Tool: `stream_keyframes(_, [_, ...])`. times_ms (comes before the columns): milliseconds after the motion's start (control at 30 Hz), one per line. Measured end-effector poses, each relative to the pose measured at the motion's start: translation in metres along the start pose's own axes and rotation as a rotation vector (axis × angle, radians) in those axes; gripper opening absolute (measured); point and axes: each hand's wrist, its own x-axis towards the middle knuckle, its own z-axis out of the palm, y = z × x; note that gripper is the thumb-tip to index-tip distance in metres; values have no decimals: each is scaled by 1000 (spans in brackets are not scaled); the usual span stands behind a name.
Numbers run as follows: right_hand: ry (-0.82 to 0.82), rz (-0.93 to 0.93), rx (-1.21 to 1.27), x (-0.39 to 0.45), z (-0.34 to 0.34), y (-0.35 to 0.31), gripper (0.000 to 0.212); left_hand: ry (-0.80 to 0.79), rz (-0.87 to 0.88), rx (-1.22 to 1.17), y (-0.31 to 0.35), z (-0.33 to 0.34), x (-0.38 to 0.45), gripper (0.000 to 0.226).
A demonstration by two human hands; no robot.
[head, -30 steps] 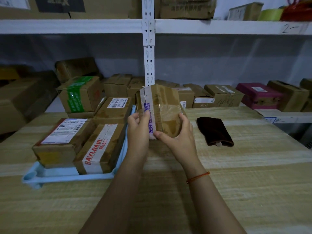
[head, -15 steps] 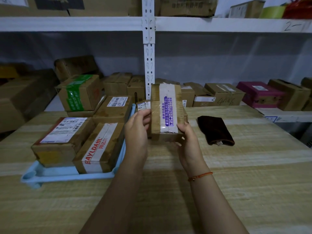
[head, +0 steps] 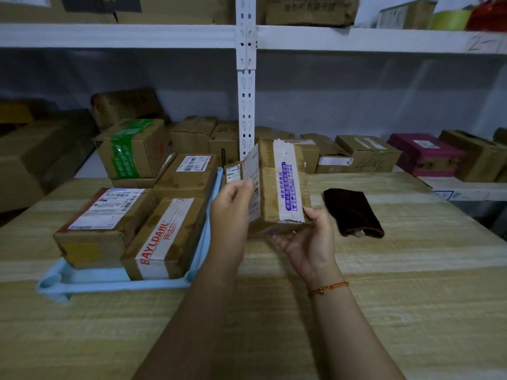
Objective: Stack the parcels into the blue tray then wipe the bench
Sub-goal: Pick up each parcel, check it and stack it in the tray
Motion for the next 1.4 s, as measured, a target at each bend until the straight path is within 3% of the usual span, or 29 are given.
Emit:
stream_keyframes(133, [-76, -85, -99, 3, -7, 0, 45, -43, 24, 4, 0, -4, -1, 24])
stream_keyframes(167, [-101, -102, -148, 2, -8, -1, 44, -42, 29, 3, 0, -4, -1, 25])
stream_keyframes(367, [-173, -179, -407, 2, -9, -5, 71, -10, 13, 8, -1, -5, 4, 29])
stream_keyframes(500, [-196, -206, -501, 0, -8, -11, 76, -36, 21, -11, 0, -4, 2, 42])
stream_keyframes(667, [-179, -252, -601, -1, -10, -14, 79, -91, 72, -2, -2, -3, -3, 34])
stream_keyframes(900, [-206, -263, -634, -4, -7, -14, 82, -114, 124, 3, -8, -5, 1, 43])
stream_keyframes(1067, [-210, -244, -609, -11, 0, -16, 77, -122, 191, 99, -15, -10, 5, 52])
stream_keyframes(1167, [-160, -229, -525, -16, 7, -19, 53, -123, 233, 180, -19, -13, 6, 57])
stream_keyframes(1300, [-130, -199, -475, -18, 14, -23, 70, -122, 280, 303, -23, -14, 5, 61])
stream_keyframes(1400, [-110, -213, -461, -16, 15, -24, 38, -121, 323, 387, -26, -16, 6, 65])
